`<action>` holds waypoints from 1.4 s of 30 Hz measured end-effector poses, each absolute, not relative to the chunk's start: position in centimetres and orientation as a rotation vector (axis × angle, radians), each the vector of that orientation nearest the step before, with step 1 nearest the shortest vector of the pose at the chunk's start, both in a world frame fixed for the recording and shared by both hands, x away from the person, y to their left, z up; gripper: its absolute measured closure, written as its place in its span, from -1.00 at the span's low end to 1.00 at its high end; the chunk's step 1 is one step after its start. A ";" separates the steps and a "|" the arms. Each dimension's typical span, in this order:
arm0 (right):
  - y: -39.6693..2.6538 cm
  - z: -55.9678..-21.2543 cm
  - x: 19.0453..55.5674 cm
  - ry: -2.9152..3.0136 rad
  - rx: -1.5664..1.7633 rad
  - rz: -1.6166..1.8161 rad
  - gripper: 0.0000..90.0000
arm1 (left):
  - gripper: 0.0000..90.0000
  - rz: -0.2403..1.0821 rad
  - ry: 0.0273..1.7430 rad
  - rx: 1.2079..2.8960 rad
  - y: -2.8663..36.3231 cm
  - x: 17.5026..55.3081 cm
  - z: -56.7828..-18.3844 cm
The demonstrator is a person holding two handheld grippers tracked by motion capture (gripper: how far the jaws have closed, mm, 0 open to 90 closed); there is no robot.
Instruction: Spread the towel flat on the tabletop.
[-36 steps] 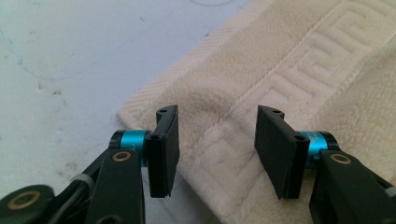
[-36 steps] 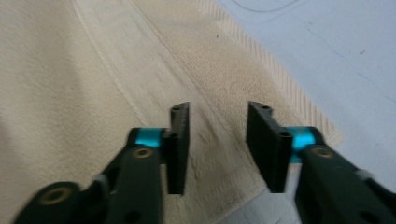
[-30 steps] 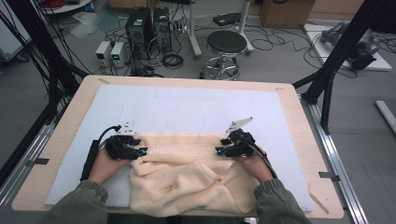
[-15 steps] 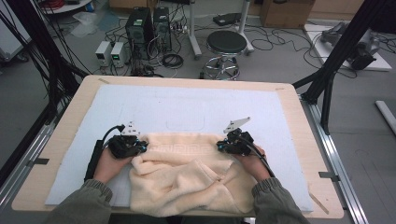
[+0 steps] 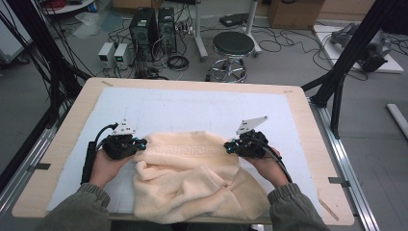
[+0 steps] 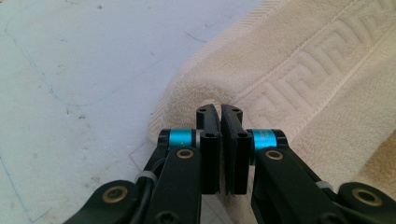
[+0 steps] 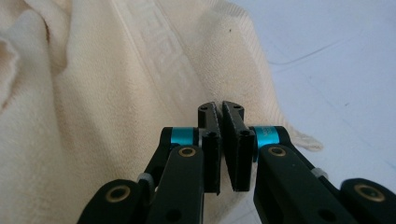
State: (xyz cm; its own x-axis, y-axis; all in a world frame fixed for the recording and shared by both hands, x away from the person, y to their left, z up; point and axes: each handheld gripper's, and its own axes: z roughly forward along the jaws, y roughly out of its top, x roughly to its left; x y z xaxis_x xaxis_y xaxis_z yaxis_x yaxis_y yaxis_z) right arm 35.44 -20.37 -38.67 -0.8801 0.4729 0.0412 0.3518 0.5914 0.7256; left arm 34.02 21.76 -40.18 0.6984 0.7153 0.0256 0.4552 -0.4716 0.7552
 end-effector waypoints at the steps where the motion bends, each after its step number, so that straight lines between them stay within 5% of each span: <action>1: -20.3 -38.5 35.6 2.668 0.690 1.157 0.92 | 0.91 0.439 0.896 2.145 21.8 34.3 -40.1; 8: -20.4 -34.5 41.1 2.538 0.748 1.167 0.92 | 0.91 0.576 0.976 1.988 21.8 40.8 -35.2; 10: -20.3 -31.5 44.4 2.397 0.818 1.124 0.62 | 0.83 0.696 1.032 1.937 20.9 43.9 -32.1; 12: -20.5 -29.5 46.7 2.297 1.005 1.141 0.33 | 0.34 0.680 1.064 1.885 20.5 45.4 -29.9; 13: -20.7 -29.3 47.2 2.281 1.041 1.190 0.27 | 0.38 0.677 1.033 1.883 20.3 45.5 -29.4; 20: -21.2 -32.6 44.9 2.381 1.001 1.156 0.17 | 0.34 0.591 0.972 1.923 21.4 43.0 -32.5; 36: -19.3 -36.3 33.6 2.573 0.684 1.246 0.05 | 0.07 0.493 0.746 2.003 22.6 31.0 -38.6; 42: -18.1 -39.0 32.7 2.671 0.652 1.193 0.01 | -0.04 0.413 0.700 2.099 22.5 28.7 -42.1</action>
State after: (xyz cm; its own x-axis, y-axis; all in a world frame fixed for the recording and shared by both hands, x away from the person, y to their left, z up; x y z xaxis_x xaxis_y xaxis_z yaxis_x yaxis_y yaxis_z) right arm 32.74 -18.06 -38.98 -0.8954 0.4432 0.0441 0.3286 0.5905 0.7371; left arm 28.70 22.53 -42.11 0.7875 0.6152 0.0367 0.3301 -0.4713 0.8179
